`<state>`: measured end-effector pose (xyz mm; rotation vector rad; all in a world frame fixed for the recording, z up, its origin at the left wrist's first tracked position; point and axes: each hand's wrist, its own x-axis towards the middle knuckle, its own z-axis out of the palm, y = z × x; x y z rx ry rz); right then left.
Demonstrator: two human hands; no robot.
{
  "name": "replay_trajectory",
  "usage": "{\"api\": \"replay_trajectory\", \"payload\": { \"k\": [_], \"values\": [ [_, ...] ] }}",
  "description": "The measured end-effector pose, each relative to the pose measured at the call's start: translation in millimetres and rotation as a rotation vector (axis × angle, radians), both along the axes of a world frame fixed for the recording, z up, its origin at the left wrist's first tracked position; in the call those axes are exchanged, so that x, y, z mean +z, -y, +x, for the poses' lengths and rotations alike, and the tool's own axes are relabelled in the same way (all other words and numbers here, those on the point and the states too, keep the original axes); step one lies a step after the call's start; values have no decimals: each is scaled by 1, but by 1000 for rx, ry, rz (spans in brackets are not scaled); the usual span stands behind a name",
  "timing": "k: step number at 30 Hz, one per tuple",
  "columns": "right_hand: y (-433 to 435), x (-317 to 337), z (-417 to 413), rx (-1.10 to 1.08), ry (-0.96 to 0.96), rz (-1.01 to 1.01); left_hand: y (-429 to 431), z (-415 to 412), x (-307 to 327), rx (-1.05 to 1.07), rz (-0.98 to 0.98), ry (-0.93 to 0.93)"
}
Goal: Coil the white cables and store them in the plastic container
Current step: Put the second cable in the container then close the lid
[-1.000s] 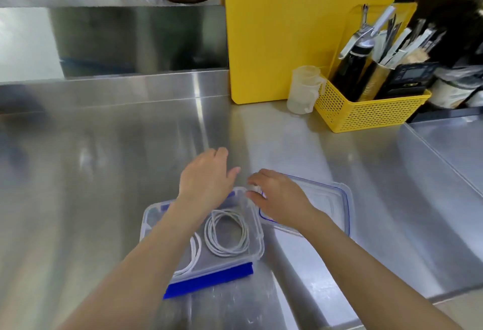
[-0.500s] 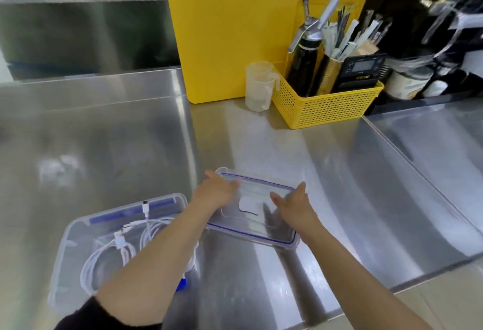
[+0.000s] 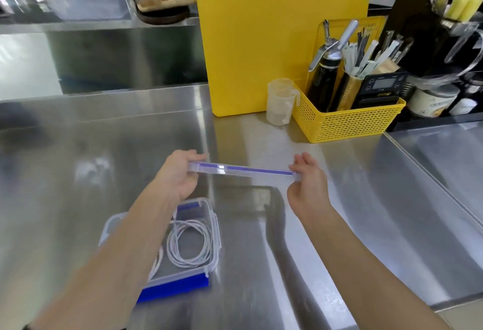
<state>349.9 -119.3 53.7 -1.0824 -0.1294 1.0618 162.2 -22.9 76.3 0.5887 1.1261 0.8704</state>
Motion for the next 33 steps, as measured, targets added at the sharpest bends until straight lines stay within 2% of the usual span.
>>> {"api": "replay_trajectory", "payload": {
  "k": [3, 5, 7, 12, 15, 20, 27, 30, 33],
  "values": [
    [-3, 9, -24, 253, 73, -92, 3, -43, -3, -62, 31, 20],
    [-5, 13, -47, 446, 137, -147, 8, -71, -5, -68, 77, -59],
    [-10, 6, -68, 564, 308, -150, 16, -98, -11, -23, 170, -145],
    [-7, -9, -111, 693, 748, 0, 47, -152, -33, -60, 425, -425],
    [3, -23, -128, 750, 919, 3, 68, -168, -45, -58, 451, -470],
    [23, -41, -142, 719, 1100, -54, 87, -183, -73, -152, 459, -548],
    [32, -64, -144, 758, 1056, -165, 84, -184, -89, -209, 497, -620],
    [32, -65, -145, 748, 994, -168, 83, -182, -88, -183, 518, -607],
    [31, -62, -147, 717, 872, -193, 80, -180, -92, -115, 445, -571]
  ]
}}
